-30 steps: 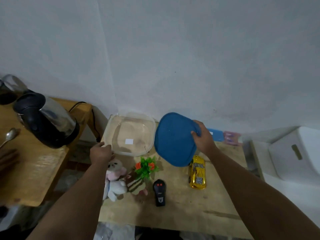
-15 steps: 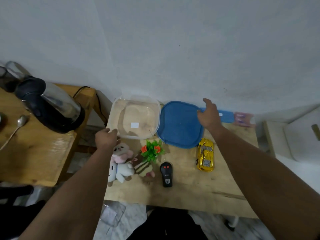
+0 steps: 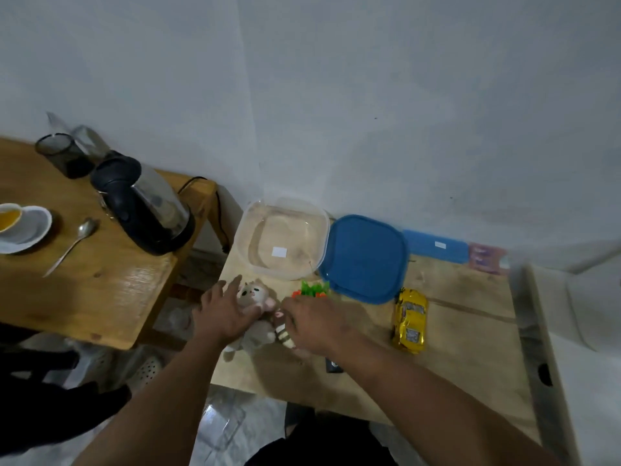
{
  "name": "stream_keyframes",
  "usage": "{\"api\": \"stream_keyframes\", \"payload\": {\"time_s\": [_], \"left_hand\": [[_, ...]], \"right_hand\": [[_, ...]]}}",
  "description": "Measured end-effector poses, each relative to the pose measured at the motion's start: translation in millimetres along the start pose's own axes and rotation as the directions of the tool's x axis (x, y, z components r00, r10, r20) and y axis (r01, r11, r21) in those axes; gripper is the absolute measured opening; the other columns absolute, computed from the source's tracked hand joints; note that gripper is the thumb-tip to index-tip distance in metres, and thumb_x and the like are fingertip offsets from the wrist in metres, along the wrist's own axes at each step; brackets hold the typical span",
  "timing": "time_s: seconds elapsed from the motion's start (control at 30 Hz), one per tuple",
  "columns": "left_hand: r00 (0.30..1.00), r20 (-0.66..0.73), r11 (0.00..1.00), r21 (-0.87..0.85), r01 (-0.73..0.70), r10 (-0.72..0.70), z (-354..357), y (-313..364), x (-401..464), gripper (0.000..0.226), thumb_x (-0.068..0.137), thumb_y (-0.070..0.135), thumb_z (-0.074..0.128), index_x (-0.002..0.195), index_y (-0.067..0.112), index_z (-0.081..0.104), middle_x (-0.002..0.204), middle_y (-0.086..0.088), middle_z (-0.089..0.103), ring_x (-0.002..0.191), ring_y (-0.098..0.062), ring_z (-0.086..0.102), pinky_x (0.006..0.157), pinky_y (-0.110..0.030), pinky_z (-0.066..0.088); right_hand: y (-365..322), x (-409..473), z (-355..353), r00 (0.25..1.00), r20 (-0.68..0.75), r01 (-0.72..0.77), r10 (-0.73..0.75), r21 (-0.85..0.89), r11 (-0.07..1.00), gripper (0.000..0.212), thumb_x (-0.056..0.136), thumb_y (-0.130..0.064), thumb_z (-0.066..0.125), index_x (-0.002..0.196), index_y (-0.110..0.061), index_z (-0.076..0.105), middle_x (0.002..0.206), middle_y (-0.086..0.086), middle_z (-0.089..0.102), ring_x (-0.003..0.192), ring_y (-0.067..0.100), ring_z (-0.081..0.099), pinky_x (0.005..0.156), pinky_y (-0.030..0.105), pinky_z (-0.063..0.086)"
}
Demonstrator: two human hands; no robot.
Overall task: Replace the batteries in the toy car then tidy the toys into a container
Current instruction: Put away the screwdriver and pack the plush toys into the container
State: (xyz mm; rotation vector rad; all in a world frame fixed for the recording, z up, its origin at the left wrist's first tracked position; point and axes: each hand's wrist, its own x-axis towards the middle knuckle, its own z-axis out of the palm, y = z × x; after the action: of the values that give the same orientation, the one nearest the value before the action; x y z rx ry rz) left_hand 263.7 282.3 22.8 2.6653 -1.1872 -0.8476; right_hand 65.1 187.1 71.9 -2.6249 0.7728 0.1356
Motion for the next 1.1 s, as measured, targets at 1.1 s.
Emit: {"api": "stream_keyframes", "payload": {"time_s": [1.1], "left_hand": [[0.98, 0.063, 0.972, 0.132, -0.194, 0.187, -6, -12, -34, 0.107, 0.072, 0.076, 0.066, 0.159, 0.035, 0.019, 0.147, -0.001, 0.045, 0.127, -0.03, 0.054, 0.093, -0.046, 0.055]], "right_hand": [[-22, 22, 9, 0.909, 0.275, -0.344, 0.312, 0.076, 0.936, 0.101, 0.083, -0.058, 0.06, 0.158, -0.02, 0.004, 0.129, 0.012, 0.061, 0.111, 0.034, 0.062, 0.082, 0.039, 0.049]]}}
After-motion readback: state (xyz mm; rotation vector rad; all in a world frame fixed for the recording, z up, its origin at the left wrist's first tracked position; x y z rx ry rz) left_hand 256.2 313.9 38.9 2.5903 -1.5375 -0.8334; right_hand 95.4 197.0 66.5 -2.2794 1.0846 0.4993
